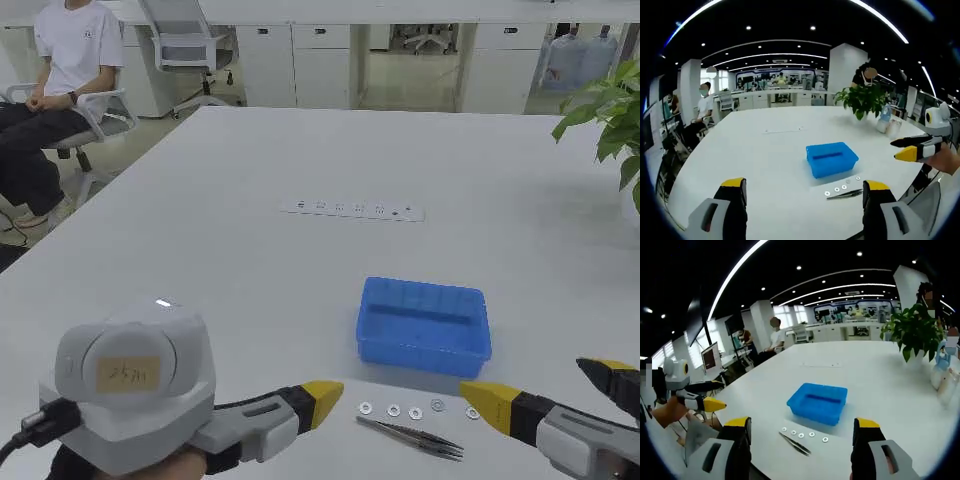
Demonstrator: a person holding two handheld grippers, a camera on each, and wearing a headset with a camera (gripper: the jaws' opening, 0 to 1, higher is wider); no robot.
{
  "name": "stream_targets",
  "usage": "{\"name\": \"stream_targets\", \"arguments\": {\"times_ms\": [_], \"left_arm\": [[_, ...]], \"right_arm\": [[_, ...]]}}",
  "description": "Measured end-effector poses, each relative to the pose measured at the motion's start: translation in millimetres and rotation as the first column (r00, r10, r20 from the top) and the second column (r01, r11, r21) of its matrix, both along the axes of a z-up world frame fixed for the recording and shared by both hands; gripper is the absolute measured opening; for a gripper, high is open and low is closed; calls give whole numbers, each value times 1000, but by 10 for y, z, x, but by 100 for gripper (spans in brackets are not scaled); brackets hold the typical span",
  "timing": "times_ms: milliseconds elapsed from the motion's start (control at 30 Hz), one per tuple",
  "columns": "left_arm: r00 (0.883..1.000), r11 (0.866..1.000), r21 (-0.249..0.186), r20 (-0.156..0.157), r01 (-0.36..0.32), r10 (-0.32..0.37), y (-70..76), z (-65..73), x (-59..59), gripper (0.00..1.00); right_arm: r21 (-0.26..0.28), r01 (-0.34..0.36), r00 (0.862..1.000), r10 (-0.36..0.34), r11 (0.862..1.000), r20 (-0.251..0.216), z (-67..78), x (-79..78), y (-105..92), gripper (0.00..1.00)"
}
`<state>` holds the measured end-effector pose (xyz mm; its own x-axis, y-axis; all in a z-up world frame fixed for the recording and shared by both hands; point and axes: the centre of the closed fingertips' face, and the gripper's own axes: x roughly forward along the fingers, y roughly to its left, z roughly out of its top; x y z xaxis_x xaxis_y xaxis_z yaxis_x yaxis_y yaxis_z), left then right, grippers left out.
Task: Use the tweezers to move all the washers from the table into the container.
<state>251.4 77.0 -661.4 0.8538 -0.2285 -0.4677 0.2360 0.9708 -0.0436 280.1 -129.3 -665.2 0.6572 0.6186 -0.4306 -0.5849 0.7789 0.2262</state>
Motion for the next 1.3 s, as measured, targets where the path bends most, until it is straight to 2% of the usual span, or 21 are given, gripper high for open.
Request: {"name": "stream_targets", "arguments": {"times_ms": [833,1000,1067,1233,1300], "left_arm": [[1000,1000,3,7,8,-8,-33,29,2,99],[1000,1000,-4,-1,13,-13,-41,25,-3,99],[1000,1000,-13,12,20,-20,-59,49,0,99],[999,999,8,36,34,-34,-101,90,12,99],[998,999,9,50,49,-50,-128,105,18,96]], "right_arm": [[-5,-18,1000,18,1000,6,18,-7,42,86],[-8,-18,1000,18,1000,6,13,-4,46,87],[-4,-21,1000,21,1000,7,18,-6,49,87],[0,-8,1000,8,1000,12,29,8,22,88],[1,-10,1000,10,1000,11,36,10,20,88]]}}
